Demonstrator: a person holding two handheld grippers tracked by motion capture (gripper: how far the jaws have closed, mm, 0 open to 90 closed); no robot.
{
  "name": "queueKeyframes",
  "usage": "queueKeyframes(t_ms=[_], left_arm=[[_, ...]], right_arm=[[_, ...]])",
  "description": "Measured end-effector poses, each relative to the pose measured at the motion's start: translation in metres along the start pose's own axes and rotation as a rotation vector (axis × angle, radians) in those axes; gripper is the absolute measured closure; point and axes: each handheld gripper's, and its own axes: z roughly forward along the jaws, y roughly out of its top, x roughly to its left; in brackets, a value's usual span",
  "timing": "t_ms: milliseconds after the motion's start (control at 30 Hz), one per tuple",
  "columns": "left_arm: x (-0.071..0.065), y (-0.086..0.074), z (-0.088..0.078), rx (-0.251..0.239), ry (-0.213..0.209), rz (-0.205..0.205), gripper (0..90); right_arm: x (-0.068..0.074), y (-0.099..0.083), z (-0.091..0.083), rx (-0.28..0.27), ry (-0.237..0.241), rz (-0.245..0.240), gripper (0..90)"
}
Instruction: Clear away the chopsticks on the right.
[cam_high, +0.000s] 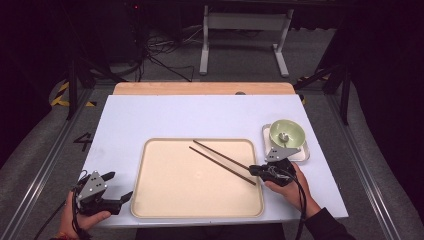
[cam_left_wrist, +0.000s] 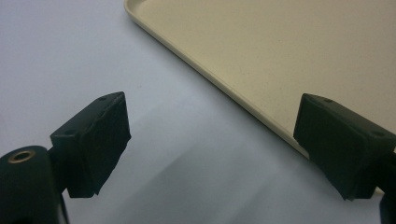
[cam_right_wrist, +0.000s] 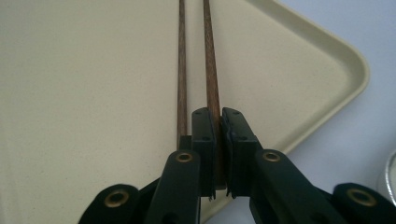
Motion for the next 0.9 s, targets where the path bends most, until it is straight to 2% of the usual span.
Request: queueKeyframes(t_ms=[267,433,633,867,900], left_arm=[[0.0,0.0,0.0,0.004,-0.002,0.002,11.6],[0.0,0.0,0.0,0.003,-0.003,0.005,11.7],[-0.001,0.0,0.0,0.001,0.004,0.003,11.7],[-0.001,0.0,-0.001,-0.001,0.005,0.004,11.6],[-0.001,0.0,-0.001,-0.002,0.006,0.005,11.6]], right_arm=[[-0.003,-0.004,0.011,0.033,0.043,-0.004,84.7],[-0.002,-0.006,0.014,0.049,0.053,0.013,84.4],[0.001,-0.006,0.015,0.058,0.06,0.011,83.5],[0.003,-0.004,0.013,0.042,0.055,0.018,77.0],[0.004,-0.001,0.012,0.029,0.049,0.018,73.2]])
